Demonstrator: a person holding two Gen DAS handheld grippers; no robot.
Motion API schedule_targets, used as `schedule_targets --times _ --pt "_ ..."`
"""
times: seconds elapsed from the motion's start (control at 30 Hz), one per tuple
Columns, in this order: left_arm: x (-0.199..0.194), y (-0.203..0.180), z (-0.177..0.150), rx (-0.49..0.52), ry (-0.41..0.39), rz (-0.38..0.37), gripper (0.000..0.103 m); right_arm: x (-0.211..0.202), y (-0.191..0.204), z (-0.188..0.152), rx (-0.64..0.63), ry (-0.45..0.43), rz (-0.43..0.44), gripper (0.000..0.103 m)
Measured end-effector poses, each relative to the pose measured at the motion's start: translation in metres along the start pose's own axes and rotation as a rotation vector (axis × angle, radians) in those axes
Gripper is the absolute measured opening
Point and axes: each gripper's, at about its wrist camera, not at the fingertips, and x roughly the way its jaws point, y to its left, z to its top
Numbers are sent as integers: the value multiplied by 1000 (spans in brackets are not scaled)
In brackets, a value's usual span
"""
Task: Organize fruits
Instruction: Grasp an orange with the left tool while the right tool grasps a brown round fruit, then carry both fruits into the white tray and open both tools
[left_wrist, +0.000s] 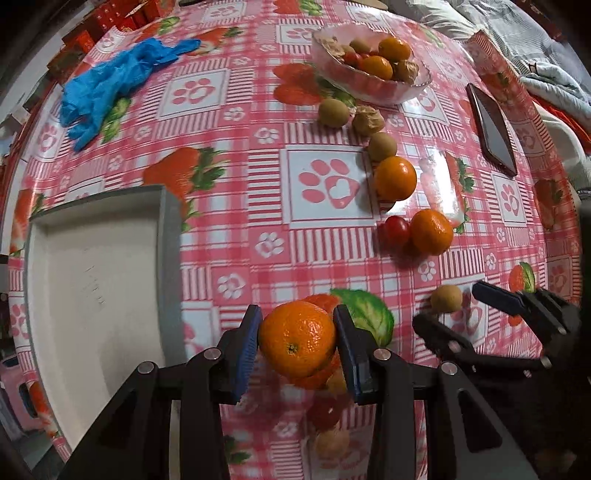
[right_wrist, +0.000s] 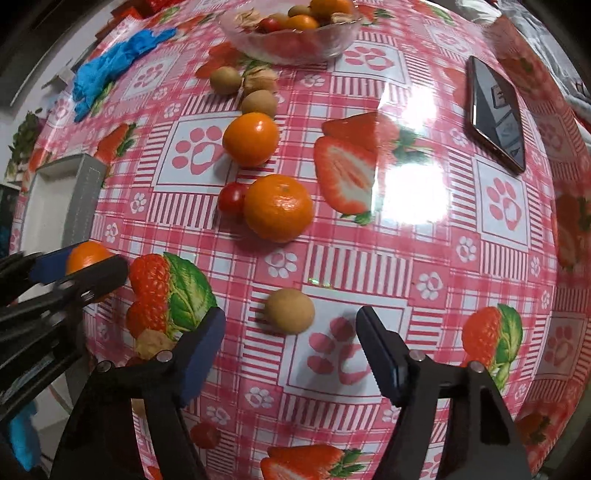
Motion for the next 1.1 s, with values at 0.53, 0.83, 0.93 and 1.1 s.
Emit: schedule_targets --times 0.53,0.83,0.93,1.1 --pt "-48 30 -58 -21 7 23 41 -16 -15 -20 53 24 26 30" --pt "-75 58 -89 -48 -6 60 41 -53 -21 -46 77 18 68 30" --pt "-86 73 -97 -68 -17 69 41 -67 -19 -49 83 9 77 30" --pt "-98 98 -107 -107 -39 77 41 -84 -12 -60 73 5 92 30"
